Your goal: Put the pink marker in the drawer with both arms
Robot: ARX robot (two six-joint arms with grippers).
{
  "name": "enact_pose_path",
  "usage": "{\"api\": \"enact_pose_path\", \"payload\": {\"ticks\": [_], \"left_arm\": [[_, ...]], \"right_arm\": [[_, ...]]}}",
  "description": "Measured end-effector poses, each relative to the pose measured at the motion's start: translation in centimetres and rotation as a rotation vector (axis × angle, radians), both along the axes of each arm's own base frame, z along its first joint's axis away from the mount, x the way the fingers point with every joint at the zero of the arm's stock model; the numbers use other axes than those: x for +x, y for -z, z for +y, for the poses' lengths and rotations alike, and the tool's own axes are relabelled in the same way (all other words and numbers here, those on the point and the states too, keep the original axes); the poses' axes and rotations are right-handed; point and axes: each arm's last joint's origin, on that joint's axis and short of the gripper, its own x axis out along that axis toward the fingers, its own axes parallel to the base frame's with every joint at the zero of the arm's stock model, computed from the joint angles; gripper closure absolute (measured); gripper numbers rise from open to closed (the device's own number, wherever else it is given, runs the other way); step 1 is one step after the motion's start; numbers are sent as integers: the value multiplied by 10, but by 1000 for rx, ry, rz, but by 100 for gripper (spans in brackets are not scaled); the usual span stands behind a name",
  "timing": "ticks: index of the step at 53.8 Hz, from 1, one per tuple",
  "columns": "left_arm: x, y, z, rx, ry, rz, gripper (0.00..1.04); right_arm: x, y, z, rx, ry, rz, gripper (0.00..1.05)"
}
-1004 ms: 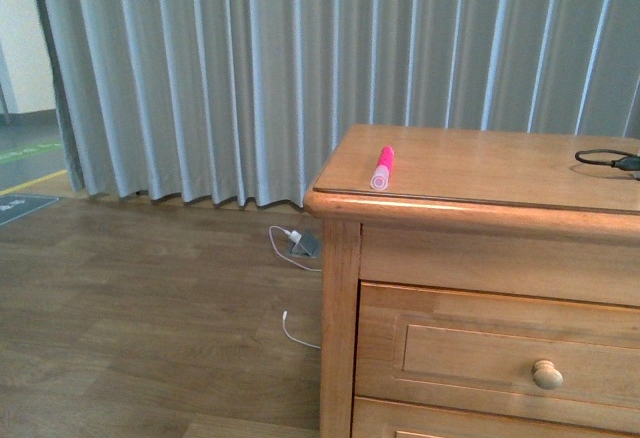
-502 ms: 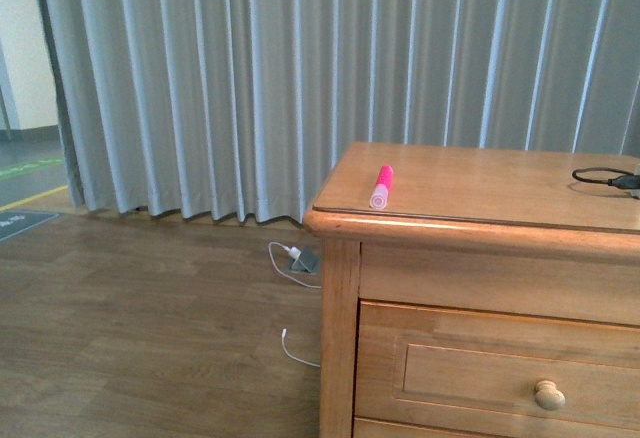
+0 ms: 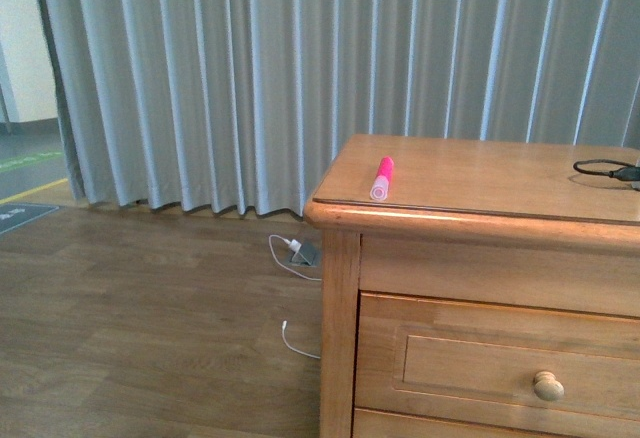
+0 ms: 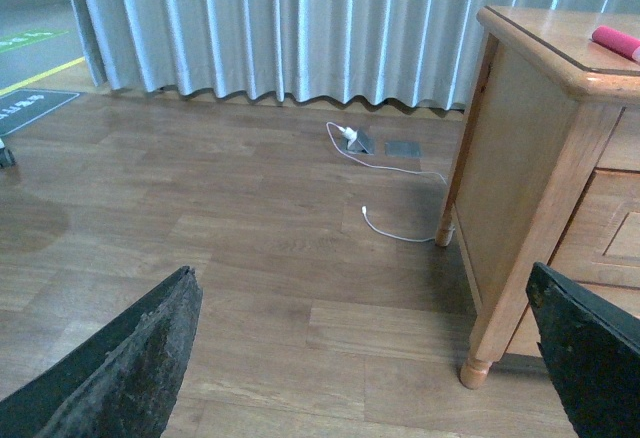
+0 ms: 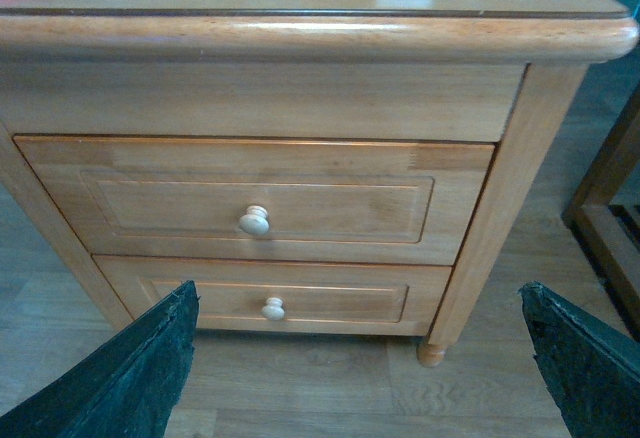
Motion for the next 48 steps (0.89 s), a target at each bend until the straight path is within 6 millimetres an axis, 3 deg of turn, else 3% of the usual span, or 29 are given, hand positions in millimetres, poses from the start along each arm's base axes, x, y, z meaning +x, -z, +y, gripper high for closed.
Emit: {"api": "enact_pose_path", "payload": {"ticks": [18,33,48], "left_arm": [[0,0,0,0,0,0,6],[0,0,0,0,0,0,6],[0,0,0,0,0,0,6]], "right_arm": [[99,30,34,-22,-63,215,8],[156,66,51,-42,-60,252,8],[193,99,58,-28,-48,272,8]]}}
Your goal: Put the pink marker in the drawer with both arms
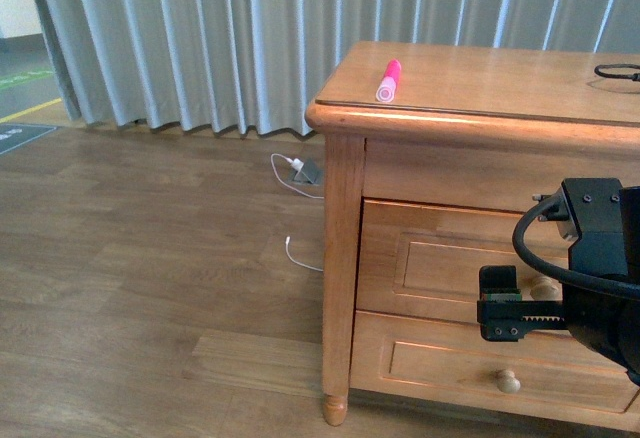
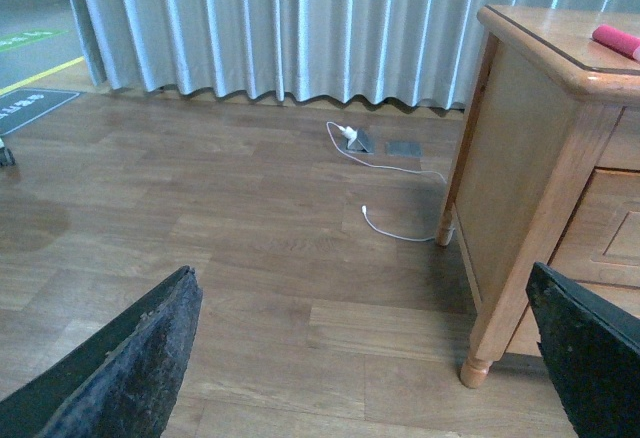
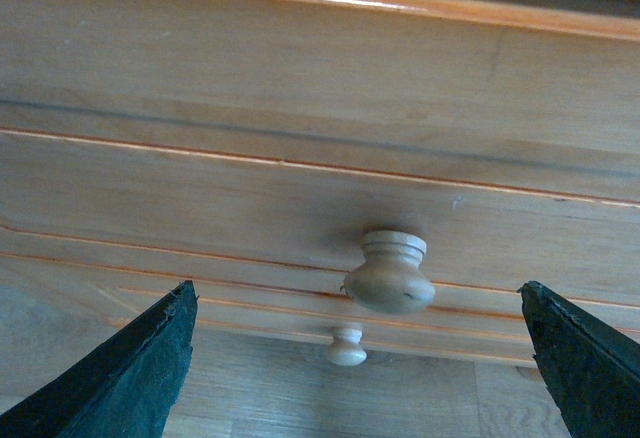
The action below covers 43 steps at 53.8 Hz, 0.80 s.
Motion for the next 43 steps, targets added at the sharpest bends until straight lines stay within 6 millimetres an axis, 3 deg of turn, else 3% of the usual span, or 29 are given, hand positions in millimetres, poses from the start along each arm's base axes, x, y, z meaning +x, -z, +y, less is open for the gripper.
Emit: {"api": "enact_pose_path", "payload": {"ticks": [11,34,39,43], "left_arm": [[0,0,0,0,0,0,6],[0,0,0,0,0,0,6],[0,0,0,0,0,0,6],[0,0,0,0,0,0,6]], "right_arm": [[13,7,1,-5,41,-32,8],[20,17,-14,49,101,-19,9],[19,17,-14,53,95,-26,21],[18,17,-14,57,90,-29,14]]}}
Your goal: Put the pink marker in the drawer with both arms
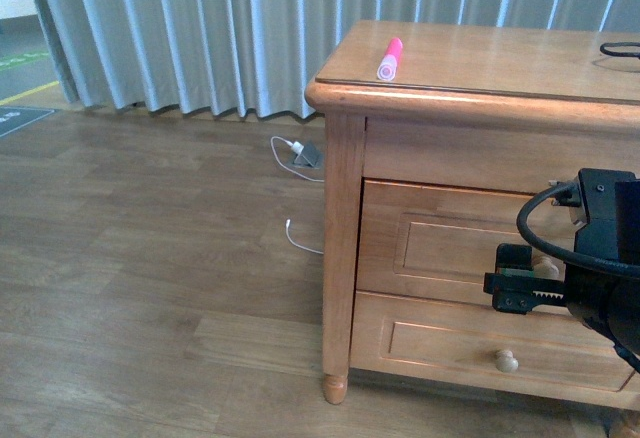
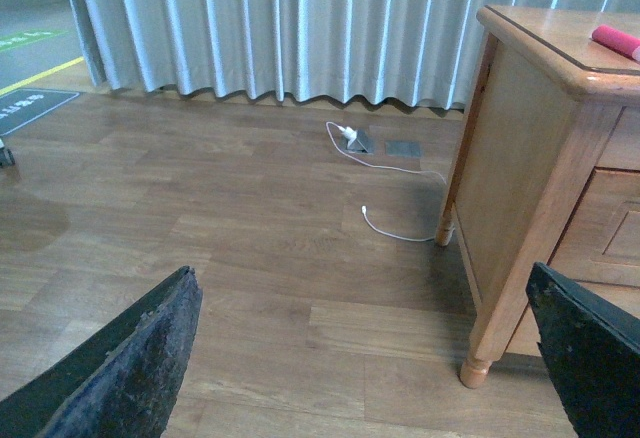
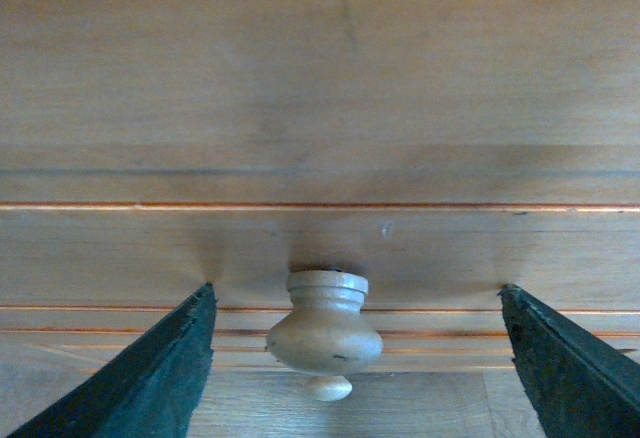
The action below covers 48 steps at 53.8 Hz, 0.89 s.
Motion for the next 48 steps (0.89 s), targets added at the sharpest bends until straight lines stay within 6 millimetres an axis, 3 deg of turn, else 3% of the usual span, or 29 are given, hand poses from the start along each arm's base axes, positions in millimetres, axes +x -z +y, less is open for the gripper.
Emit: {"api": "enact_pose_path", "payload": {"ticks": [2,25,36,48], "left_arm": [[0,0,0,0,0,0,6],[0,0,0,0,0,0,6],[0,0,0,0,0,0,6],[0,0,0,0,0,0,6]], "right_arm": [[0,0,0,0,-1,-3,15],[-2,0,1,-13,-19,2,79],[-6,-4,1,-8,-37,33,81],[-42,-6,3,11,-81,79,81]]}}
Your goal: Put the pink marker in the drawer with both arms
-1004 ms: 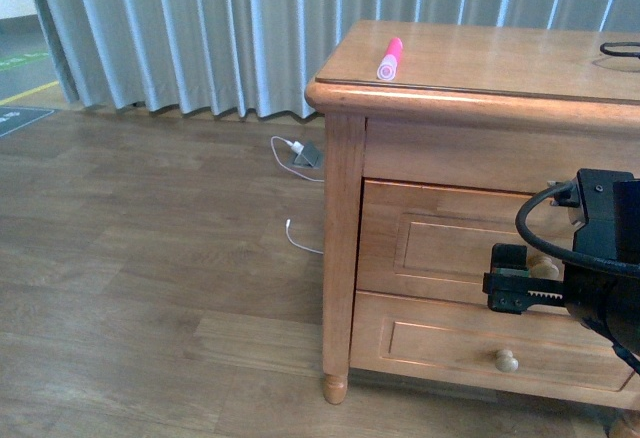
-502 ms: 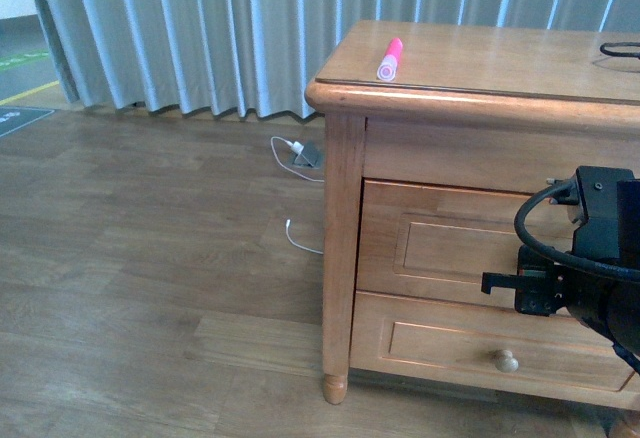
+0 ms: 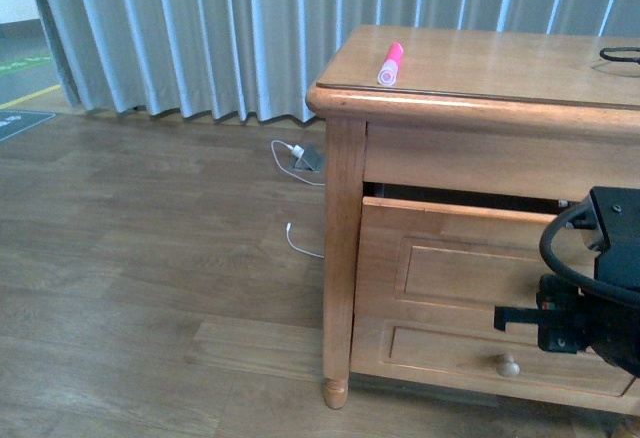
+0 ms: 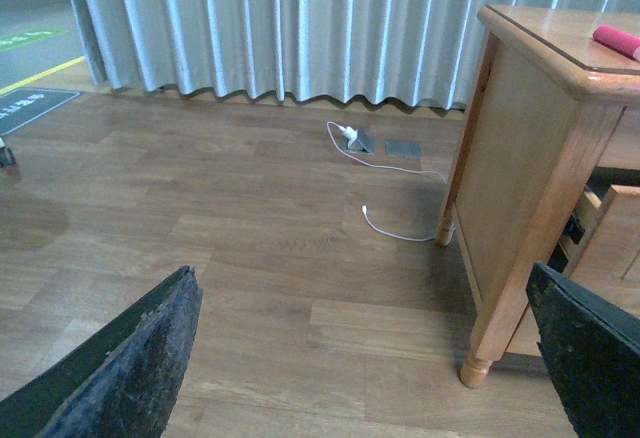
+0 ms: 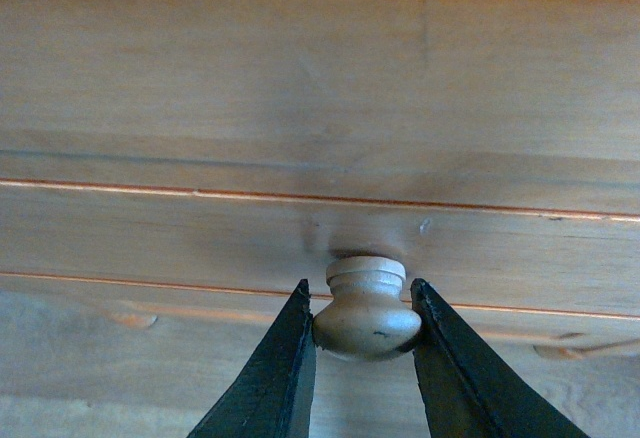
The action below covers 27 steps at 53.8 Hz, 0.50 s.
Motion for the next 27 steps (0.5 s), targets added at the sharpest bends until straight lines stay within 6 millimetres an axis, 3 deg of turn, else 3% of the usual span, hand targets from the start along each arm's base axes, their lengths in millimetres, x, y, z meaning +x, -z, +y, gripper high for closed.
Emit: {"api": "enact_pose_path", "payload": {"ticks": [21,27], "left_arm": [[0,0,0,0,0,0,6],[0,0,0,0,0,0,6]], "right_arm": [[-83,6,-9,35,-61,27,82],[-96,6,-12,37,-78,27,80]]}}
